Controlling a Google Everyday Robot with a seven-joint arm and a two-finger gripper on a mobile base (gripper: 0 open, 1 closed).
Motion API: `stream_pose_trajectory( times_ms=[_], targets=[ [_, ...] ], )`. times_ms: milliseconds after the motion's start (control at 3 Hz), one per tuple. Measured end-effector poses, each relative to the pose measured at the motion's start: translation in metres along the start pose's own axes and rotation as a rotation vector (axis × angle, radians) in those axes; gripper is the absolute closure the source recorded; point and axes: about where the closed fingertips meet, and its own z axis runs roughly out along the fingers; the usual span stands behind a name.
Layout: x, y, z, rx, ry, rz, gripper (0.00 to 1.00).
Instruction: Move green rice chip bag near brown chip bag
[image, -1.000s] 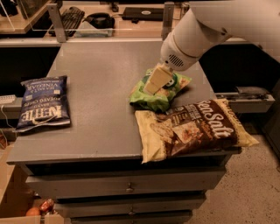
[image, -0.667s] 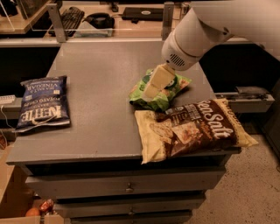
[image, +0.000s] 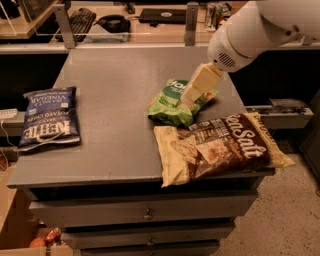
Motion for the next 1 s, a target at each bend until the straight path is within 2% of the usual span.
stream_pose_trajectory(
  times_ms=[333,667,1000],
  targets=[
    [-0.003,-0.052,-0.057,0.117,-0.078,-0.073,0.00],
    [-0.016,-0.086,-0.108,0.233,-0.170,-0.152,0.00],
    [-0.018,-0.084,-0.109,0.233,-0.168,-0.170,0.00]
  ],
)
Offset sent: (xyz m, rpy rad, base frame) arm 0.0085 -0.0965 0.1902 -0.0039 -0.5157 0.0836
